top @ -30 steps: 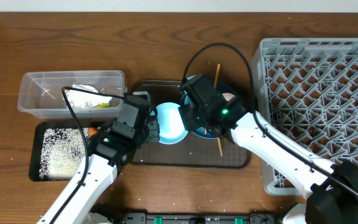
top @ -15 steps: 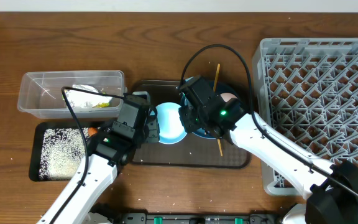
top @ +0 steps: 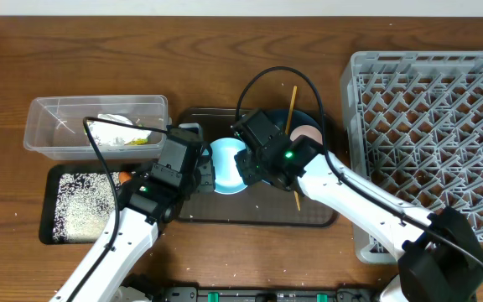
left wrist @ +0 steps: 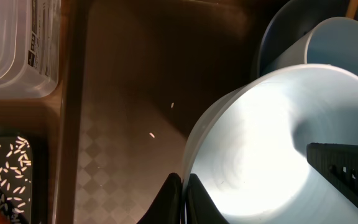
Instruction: Sort waste into correct bins and load items into the dishwasher rack
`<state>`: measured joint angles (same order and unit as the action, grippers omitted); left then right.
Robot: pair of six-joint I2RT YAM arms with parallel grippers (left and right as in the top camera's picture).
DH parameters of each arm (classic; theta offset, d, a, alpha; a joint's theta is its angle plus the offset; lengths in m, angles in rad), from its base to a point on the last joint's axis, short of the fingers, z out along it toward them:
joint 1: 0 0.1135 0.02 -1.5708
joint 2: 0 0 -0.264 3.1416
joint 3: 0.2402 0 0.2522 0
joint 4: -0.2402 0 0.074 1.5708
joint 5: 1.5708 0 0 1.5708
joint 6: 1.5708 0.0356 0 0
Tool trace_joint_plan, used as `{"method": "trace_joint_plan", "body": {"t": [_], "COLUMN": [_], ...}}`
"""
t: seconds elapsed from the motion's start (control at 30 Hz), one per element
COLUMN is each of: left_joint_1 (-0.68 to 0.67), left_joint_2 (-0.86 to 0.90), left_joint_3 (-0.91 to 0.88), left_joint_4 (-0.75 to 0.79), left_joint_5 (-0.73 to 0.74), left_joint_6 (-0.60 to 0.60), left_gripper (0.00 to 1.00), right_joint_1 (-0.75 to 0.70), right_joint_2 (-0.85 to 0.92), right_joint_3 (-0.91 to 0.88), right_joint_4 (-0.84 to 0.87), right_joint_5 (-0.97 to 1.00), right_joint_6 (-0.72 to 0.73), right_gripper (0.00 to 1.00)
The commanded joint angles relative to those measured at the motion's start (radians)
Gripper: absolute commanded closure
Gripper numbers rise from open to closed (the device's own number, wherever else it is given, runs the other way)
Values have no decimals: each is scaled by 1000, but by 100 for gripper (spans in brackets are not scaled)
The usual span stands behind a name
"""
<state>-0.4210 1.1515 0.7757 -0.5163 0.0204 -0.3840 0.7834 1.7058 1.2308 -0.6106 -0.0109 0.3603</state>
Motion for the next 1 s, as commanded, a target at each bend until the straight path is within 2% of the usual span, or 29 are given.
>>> {"method": "trace_joint_plan", "body": {"t": [0.0, 0.4, 0.97], "left_joint_1": [-2, -2, -2], "left_joint_2": [-9, -9, -9], "left_joint_3": [14, 14, 14], "left_joint_4": [2, 2, 2], "left_joint_5": [2, 2, 2], "left_joint_6": [18, 18, 18], "left_gripper": [94, 94, 94], "right_joint_1": [2, -31, -31], "right_joint_2": [0, 0, 0], "right_joint_3": [13, 13, 13], "right_joint_4": [9, 27, 54], "right_joint_5": [11, 11, 6], "right_joint_6": [9, 9, 9], "right_gripper": [72, 80, 83]}}
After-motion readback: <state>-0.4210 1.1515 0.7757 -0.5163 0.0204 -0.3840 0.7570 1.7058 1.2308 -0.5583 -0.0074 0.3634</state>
